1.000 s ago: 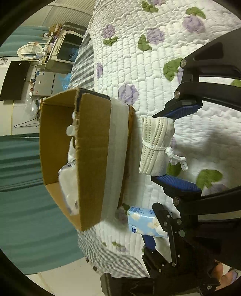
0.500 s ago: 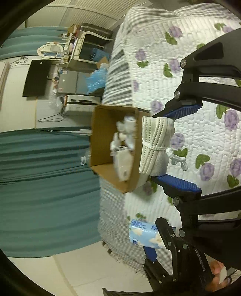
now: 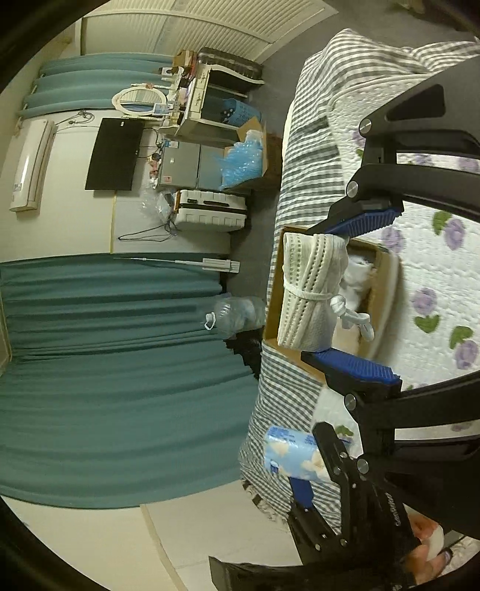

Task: Organize soft objects
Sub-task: 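Carry mask bundle and blue tissue pack into the box and release both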

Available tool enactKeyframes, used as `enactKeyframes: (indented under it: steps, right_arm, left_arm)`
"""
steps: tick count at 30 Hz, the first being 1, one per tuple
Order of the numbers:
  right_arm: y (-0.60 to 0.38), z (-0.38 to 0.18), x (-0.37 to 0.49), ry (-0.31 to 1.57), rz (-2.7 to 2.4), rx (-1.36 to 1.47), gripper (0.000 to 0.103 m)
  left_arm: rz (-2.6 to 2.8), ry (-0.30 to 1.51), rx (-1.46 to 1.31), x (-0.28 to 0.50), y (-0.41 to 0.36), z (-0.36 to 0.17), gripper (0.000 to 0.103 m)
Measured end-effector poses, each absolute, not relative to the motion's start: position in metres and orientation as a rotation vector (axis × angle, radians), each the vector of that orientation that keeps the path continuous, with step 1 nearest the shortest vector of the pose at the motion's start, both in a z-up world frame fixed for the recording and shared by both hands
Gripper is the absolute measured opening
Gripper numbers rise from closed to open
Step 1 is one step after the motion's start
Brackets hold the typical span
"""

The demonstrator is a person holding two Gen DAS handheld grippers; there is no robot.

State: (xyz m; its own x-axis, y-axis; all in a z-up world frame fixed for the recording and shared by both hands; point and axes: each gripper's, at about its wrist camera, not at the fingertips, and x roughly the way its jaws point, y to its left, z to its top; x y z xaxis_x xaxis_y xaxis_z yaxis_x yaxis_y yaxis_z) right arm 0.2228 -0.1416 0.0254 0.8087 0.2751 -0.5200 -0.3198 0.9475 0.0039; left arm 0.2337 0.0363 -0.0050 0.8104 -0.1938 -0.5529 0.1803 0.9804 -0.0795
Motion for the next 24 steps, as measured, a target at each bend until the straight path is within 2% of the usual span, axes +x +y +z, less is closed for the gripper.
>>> enactKeyframes:
  steps: [7,18,23,24]
  right_arm:
    - [-0.138,0.004,0.297,0.586,0.316,-0.088,0.057]
    - [-0.143,-0.061,0.400,0.685,0.320,-0.060,0.057]
    - [-0.147,-0.082,0.422,0.698,0.329,-0.029,0.058]
    - [-0.148,-0.083,0.424,0.698,0.328,-0.020,0.068]
  left_arm:
    - [-0.213,0.636,-0.022,0.322,0.026,-0.023,0.057]
    - [-0.246,0.686,0.072,0.389,0.002,-0.088,0.061]
    - [-0.270,0.675,0.120,0.392,-0.005,-0.094,0.069]
    - [-0.265,0.674,0.126,0.391,-0.005,-0.093,0.075]
